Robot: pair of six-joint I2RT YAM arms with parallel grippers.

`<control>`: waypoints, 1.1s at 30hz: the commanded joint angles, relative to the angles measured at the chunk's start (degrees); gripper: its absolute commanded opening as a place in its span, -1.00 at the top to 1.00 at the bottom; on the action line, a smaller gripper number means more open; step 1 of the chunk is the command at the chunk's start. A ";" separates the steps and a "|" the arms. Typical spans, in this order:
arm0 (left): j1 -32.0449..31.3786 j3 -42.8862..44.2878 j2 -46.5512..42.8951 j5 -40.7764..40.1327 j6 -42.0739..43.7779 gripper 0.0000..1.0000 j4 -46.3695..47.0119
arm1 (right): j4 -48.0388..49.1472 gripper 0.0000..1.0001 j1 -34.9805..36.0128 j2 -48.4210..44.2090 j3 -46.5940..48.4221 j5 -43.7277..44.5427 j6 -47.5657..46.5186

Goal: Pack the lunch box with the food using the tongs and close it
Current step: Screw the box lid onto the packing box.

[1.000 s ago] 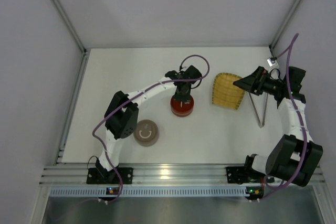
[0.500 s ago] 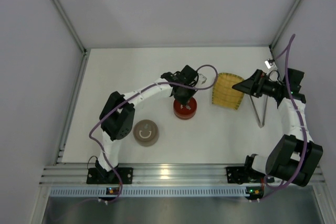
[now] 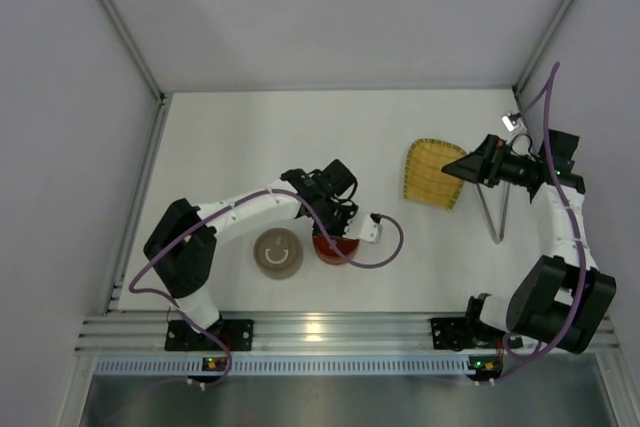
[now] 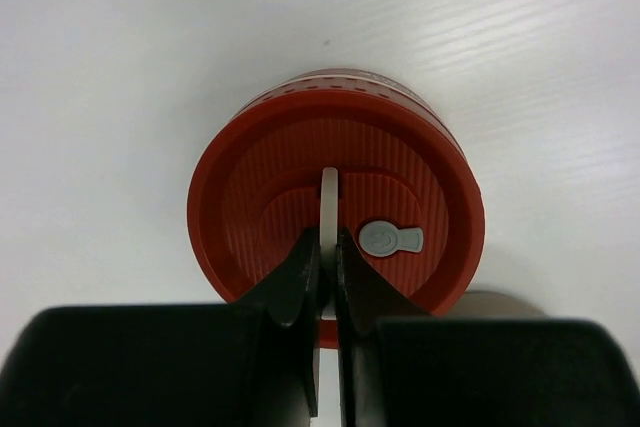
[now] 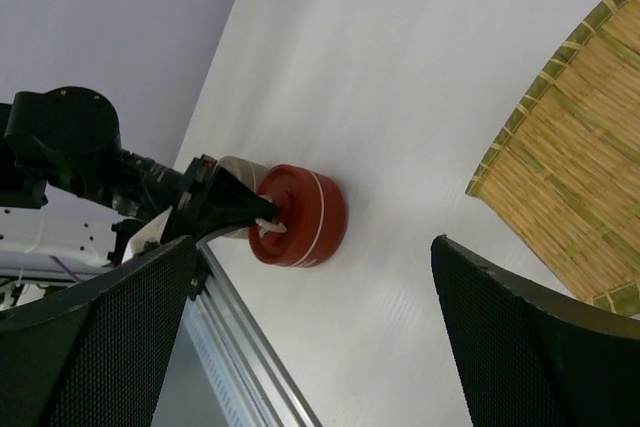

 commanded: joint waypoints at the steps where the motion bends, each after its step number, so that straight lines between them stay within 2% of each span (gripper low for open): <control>1: -2.16 -5.12 3.18 4.88 9.80 1.00 -15.05 | -1.06 -0.99 -0.87 0.81 2.66 -2.05 -2.14; 6: -4.97 -3.45 0.89 8.33 11.03 0.92 -16.10 | -0.71 -0.99 -0.87 0.90 2.48 -2.22 -1.70; 13: -10.07 -6.34 -1.21 4.82 12.79 0.91 -15.49 | -3.43 -0.99 -0.87 -0.33 2.83 -2.40 -4.07; 17: -10.25 -9.33 -2.97 3.23 11.30 0.67 -11.54 | -3.96 -0.99 -0.87 -0.59 2.57 -2.40 -4.68; 24: -10.25 -10.22 -5.53 2.18 8.92 0.43 -8.54 | -3.44 -0.99 -0.87 -0.16 2.57 -2.84 -3.72; 33: -10.25 -7.05 -6.23 1.38 7.25 0.28 -9.86 | -2.56 -0.99 -0.87 -0.77 1.43 -3.01 -3.11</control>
